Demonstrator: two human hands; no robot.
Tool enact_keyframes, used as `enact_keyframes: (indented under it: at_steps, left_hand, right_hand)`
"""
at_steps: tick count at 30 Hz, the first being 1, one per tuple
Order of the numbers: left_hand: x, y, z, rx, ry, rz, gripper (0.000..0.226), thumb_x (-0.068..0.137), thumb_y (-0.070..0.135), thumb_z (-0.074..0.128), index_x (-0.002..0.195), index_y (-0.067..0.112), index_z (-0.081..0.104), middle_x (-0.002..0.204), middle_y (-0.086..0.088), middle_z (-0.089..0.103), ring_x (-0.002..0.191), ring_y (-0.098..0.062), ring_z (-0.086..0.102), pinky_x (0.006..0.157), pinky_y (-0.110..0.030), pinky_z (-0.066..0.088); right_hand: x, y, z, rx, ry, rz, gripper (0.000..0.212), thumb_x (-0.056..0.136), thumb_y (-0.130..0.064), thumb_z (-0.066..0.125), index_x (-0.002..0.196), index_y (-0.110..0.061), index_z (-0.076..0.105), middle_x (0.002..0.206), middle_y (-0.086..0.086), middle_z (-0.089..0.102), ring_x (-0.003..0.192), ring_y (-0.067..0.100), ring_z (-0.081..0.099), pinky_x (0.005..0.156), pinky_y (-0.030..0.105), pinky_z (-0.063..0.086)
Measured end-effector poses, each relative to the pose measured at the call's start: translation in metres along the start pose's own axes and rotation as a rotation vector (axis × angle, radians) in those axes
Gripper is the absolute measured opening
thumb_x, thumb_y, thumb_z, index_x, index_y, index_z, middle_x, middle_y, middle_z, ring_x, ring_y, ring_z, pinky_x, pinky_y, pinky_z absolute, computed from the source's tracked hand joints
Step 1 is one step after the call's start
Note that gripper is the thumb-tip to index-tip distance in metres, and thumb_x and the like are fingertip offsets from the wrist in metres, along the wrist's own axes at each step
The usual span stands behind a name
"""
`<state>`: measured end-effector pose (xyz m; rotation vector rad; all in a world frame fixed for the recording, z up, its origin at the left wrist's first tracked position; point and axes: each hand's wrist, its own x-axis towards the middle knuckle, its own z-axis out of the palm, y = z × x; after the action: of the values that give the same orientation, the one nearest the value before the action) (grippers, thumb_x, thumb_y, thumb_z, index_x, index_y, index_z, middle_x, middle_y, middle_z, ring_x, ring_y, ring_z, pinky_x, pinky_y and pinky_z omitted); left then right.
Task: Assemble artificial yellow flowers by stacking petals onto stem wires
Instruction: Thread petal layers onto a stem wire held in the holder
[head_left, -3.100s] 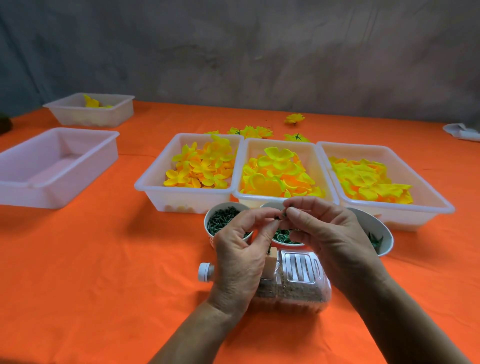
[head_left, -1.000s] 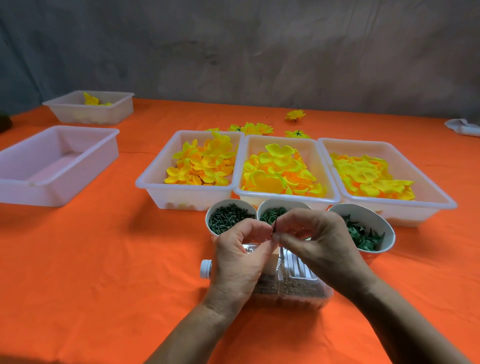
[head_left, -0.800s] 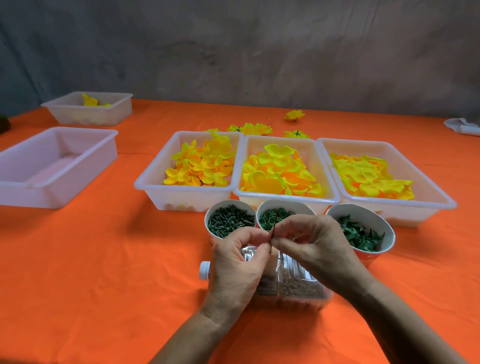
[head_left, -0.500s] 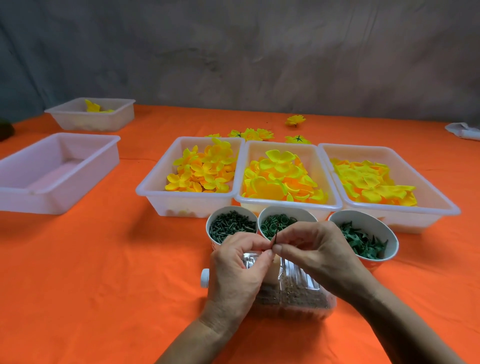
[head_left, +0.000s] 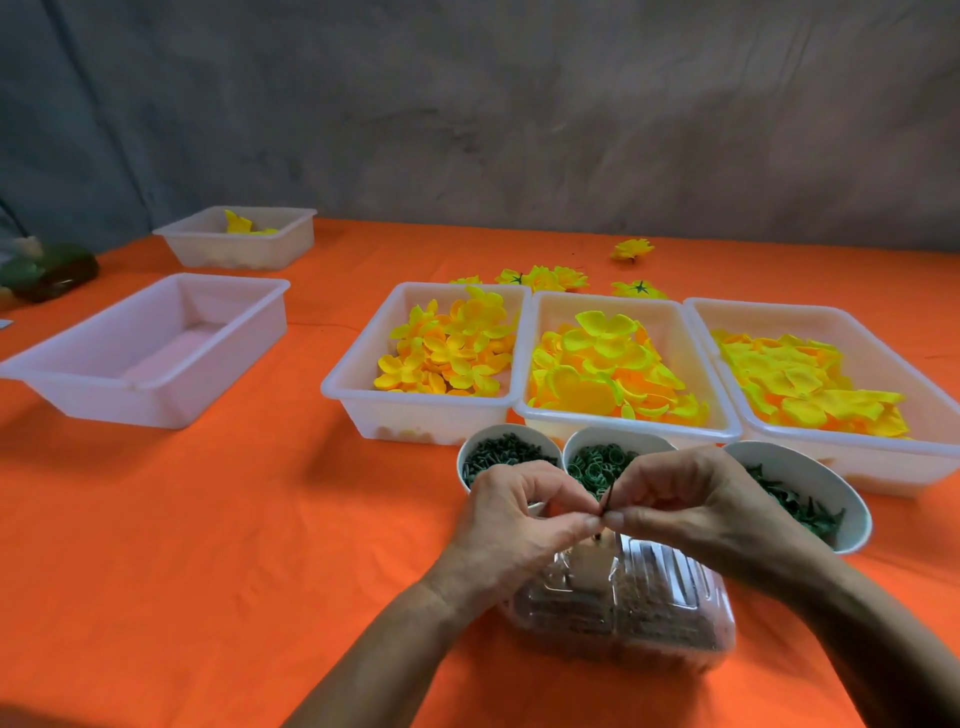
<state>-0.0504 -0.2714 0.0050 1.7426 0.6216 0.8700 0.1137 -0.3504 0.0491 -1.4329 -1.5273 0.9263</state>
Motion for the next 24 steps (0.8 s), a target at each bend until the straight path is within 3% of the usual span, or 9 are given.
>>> enact_keyframes:
  at_steps: [3, 6, 9, 12, 14, 16, 19, 24]
  left_hand:
    - [0.006, -0.002, -0.008, -0.060, -0.145, -0.066, 0.020, 0.074, 0.002, 0.074, 0.070, 0.021, 0.073, 0.076, 0.001, 0.069, 0.075, -0.011, 0.064, 0.074, -0.029, 0.051]
    - [0.019, 0.001, -0.022, -0.058, -0.196, -0.064, 0.003, 0.074, 0.009, 0.074, 0.075, 0.012, 0.074, 0.073, -0.001, 0.070, 0.068, -0.007, 0.063, 0.064, -0.020, 0.050]
    - [0.049, -0.001, -0.043, 0.004, -0.001, -0.051, 0.004, 0.079, 0.007, 0.073, 0.076, 0.009, 0.073, 0.070, -0.001, 0.070, 0.066, -0.005, 0.062, 0.066, -0.021, 0.050]
    - [0.089, -0.012, -0.070, 0.290, 0.238, -0.038, 0.009, 0.082, 0.009, 0.070, 0.074, 0.013, 0.070, 0.067, 0.003, 0.066, 0.061, -0.001, 0.056, 0.064, -0.020, 0.045]
    - [0.115, -0.023, -0.088, 0.534, 0.291, -0.071, 0.007, 0.084, 0.013, 0.068, 0.080, 0.010, 0.072, 0.076, -0.004, 0.070, 0.069, -0.009, 0.061, 0.067, -0.023, 0.044]
    - [0.139, -0.036, -0.102, 0.711, 0.264, -0.134, 0.011, 0.086, 0.014, 0.063, 0.086, 0.009, 0.073, 0.088, -0.009, 0.072, 0.084, -0.021, 0.064, 0.071, -0.028, 0.045]
    - [0.170, -0.054, -0.114, 0.858, 0.166, -0.262, 0.016, 0.087, 0.013, 0.058, 0.095, 0.011, 0.072, 0.100, -0.011, 0.071, 0.098, -0.026, 0.063, 0.080, -0.033, 0.049]
    - [0.196, -0.076, -0.113, 0.967, 0.005, -0.385, 0.022, 0.085, 0.005, 0.054, 0.096, 0.012, 0.071, 0.100, -0.012, 0.071, 0.094, -0.026, 0.064, 0.073, -0.031, 0.049]
  right_hand:
    - [0.002, 0.002, -0.003, 0.020, -0.030, 0.016, 0.016, 0.067, -0.023, 0.074, 0.074, -0.009, 0.074, 0.071, 0.012, 0.072, 0.066, 0.013, 0.064, 0.062, 0.024, 0.049]
    - [0.005, 0.004, -0.004, 0.040, -0.072, 0.035, 0.017, 0.067, -0.022, 0.075, 0.075, -0.007, 0.074, 0.073, 0.017, 0.071, 0.068, 0.018, 0.063, 0.066, 0.034, 0.047]
    - [0.008, 0.005, -0.007, 0.054, -0.111, 0.068, 0.019, 0.068, -0.021, 0.077, 0.077, -0.006, 0.074, 0.074, 0.022, 0.069, 0.068, 0.021, 0.060, 0.067, 0.038, 0.043]
    - [0.013, 0.005, -0.013, 0.037, -0.174, 0.091, 0.013, 0.072, -0.019, 0.076, 0.079, -0.008, 0.075, 0.074, 0.018, 0.071, 0.068, 0.019, 0.061, 0.066, 0.036, 0.046]
    - [0.016, 0.004, -0.017, 0.028, -0.207, 0.111, 0.015, 0.073, -0.022, 0.077, 0.080, -0.009, 0.076, 0.075, 0.017, 0.071, 0.070, 0.020, 0.062, 0.067, 0.035, 0.048]
    - [0.019, 0.004, -0.020, 0.035, -0.231, 0.129, 0.026, 0.072, -0.032, 0.080, 0.082, -0.008, 0.076, 0.077, 0.019, 0.071, 0.072, 0.021, 0.062, 0.067, 0.034, 0.047]
    - [0.022, 0.004, -0.022, -0.005, -0.250, 0.116, 0.029, 0.072, -0.038, 0.080, 0.081, -0.011, 0.076, 0.077, 0.013, 0.072, 0.071, 0.016, 0.064, 0.066, 0.031, 0.047]
    - [0.023, 0.002, -0.022, -0.081, -0.256, 0.077, 0.022, 0.075, -0.043, 0.077, 0.081, -0.022, 0.077, 0.081, 0.004, 0.074, 0.079, 0.018, 0.070, 0.075, 0.036, 0.056]
